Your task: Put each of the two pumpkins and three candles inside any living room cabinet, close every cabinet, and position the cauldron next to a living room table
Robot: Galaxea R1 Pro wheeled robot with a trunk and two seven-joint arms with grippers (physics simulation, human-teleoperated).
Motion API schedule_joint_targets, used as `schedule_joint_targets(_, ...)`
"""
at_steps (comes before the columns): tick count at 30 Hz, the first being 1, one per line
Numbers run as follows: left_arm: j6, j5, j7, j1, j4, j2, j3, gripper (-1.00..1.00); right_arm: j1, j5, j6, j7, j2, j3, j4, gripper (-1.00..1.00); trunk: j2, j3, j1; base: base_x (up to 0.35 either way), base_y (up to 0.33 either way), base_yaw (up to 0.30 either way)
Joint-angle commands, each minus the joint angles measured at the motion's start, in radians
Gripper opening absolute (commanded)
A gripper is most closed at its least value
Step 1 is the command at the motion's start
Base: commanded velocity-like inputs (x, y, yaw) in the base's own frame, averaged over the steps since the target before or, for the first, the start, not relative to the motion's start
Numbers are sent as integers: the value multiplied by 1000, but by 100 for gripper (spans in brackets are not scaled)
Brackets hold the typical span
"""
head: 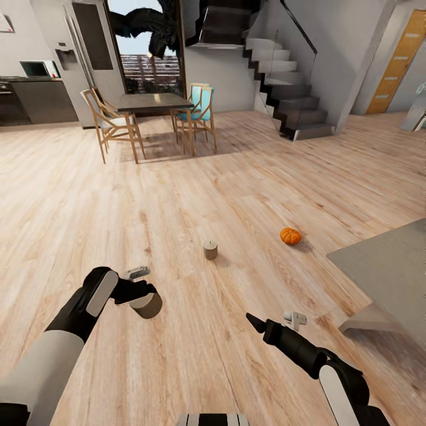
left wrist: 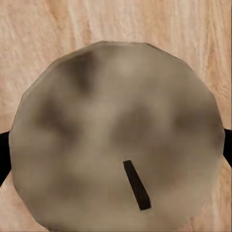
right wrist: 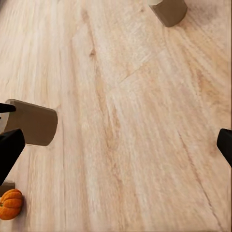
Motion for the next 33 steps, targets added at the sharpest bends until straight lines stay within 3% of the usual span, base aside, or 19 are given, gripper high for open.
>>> schedule_joint_targets(1, 2, 12, 14, -1, -3, 1, -1, -100, 0, -2, 5, -10, 0, 6, 0, 100, 0, 3, -1, -13, 0, 0)
schedule_joint_targets(8, 2, 15, 28, -2, -17, 6, 5, -100, -1, -3, 0, -111, 3, 76, 3, 100, 0, 11, -1, -5, 0, 0)
schedule_joint_targets(23, 2, 16, 30, -2, -97, 10, 2, -100, -2, -3, -4, -152, 5, 98, 4, 100, 0, 11, -1, 0, 0, 0)
schedule_joint_targets(28, 2, 13, 30, 1, -158, 12, 0, -100, -1, -3, -3, -232, 12, 104, 5, 100, 0, 11, -1, 52, -11, 0)
schedule_joint_targets(33, 2, 11, 30, 1, -167, 12, 0, -100, -2, -3, -4, -351, 17, 154, 5, 100, 0, 12, -1, 166, -124, 14)
